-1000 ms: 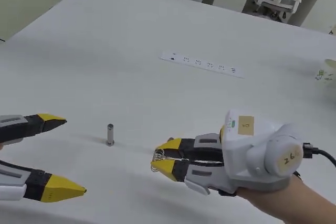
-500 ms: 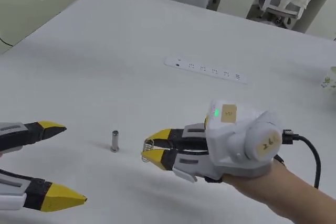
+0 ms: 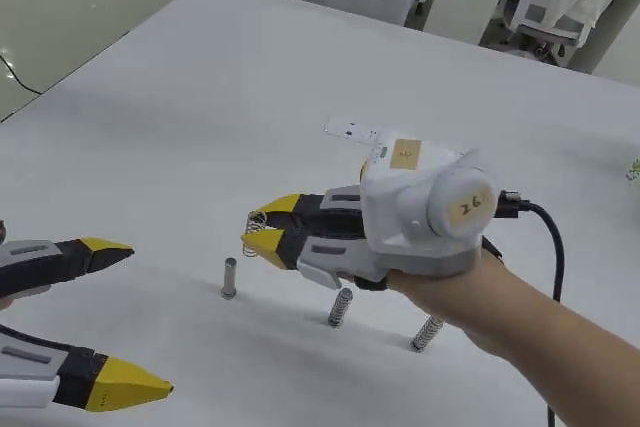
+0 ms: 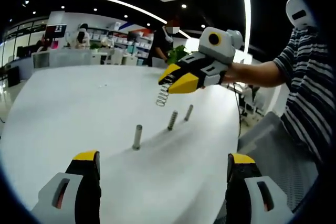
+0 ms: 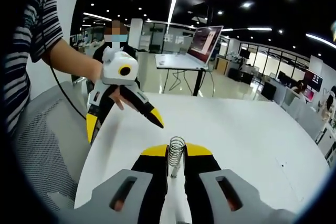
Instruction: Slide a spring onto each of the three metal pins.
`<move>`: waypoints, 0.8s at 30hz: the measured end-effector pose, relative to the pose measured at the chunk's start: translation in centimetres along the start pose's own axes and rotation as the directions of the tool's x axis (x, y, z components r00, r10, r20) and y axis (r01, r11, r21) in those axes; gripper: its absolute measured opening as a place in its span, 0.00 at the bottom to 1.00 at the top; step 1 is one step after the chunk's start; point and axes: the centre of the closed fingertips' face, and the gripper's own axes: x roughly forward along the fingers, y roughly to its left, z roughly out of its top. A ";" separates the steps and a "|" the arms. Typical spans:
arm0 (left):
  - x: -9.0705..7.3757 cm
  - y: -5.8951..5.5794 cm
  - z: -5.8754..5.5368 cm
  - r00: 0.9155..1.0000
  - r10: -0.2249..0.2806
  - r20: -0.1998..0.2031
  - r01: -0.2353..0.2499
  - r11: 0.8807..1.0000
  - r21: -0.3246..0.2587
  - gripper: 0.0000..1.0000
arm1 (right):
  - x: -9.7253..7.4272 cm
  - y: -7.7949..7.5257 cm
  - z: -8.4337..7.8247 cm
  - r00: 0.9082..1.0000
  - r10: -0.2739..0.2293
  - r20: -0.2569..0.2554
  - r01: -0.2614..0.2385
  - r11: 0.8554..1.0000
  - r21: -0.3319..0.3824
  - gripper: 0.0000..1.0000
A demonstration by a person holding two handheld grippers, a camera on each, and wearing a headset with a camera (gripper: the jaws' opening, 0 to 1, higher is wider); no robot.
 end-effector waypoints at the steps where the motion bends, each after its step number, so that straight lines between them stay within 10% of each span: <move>1: 0.0 0.0 0.0 1.000 0.001 0.000 -0.001 1.000 -0.001 0.98 | 0.2 -0.1 -0.1 1.000 -0.004 -0.001 0.004 1.000 0.008 0.08; 13: -0.2 0.3 -0.2 1.000 0.007 -0.002 -0.007 1.000 -0.003 0.98 | 2.1 -1.9 -1.7 0.999 -0.045 -0.010 0.046 0.979 0.201 0.08; 24: -0.2 0.4 -0.6 1.000 0.007 -0.016 -0.008 1.000 -0.011 0.98 | 3.2 -1.5 -2.8 0.999 -0.030 -0.034 0.037 0.971 0.235 0.08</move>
